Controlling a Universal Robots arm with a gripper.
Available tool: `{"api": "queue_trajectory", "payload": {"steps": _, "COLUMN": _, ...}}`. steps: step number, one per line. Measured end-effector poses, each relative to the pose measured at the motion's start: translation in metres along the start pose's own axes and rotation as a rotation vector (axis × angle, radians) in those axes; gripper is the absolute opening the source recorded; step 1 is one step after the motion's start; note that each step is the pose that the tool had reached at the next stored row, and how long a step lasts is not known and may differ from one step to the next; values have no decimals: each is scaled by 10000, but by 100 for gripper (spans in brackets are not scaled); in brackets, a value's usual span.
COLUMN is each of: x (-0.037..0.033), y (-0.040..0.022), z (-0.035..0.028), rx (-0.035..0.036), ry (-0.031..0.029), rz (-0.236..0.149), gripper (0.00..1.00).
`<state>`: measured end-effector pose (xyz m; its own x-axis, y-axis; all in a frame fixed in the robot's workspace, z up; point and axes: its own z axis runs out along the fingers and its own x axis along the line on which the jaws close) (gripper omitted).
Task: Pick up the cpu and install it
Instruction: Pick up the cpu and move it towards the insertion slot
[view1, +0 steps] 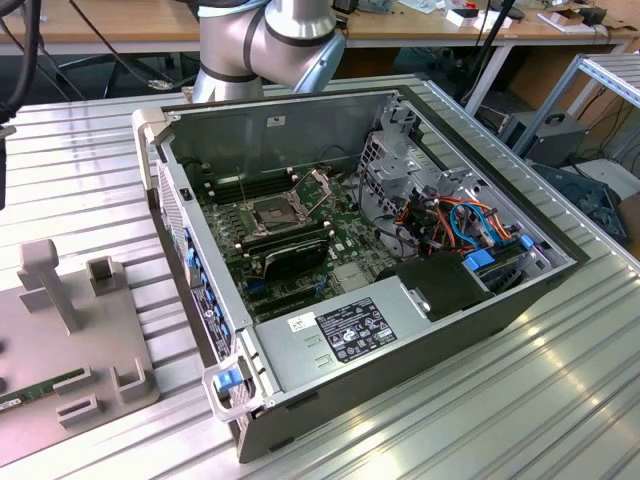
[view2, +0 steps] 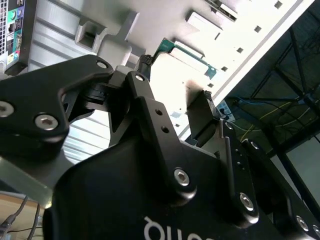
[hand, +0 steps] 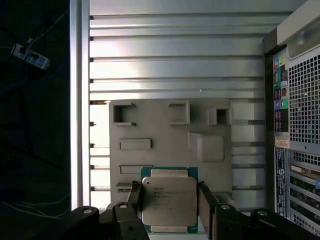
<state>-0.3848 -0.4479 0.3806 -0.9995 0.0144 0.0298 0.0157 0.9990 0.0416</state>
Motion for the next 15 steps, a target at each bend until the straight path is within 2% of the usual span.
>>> {"api": "queue_trajectory", "payload": {"steps": 4, "x": -83, "y": 1, "z": -3, "rx": 1, "ry": 0, "rz": 0, "gripper": 54}}
{"api": "queue_trajectory", "payload": {"steps": 7, "x": -170, "y": 3, "z": -5, "rx": 0, "ry": 0, "rz": 1, "gripper": 54}}
{"api": "queue_trajectory", "payload": {"steps": 15, "x": -274, "y": 4, "z": -8, "rx": 1, "ry": 0, "rz": 1, "gripper": 54}}
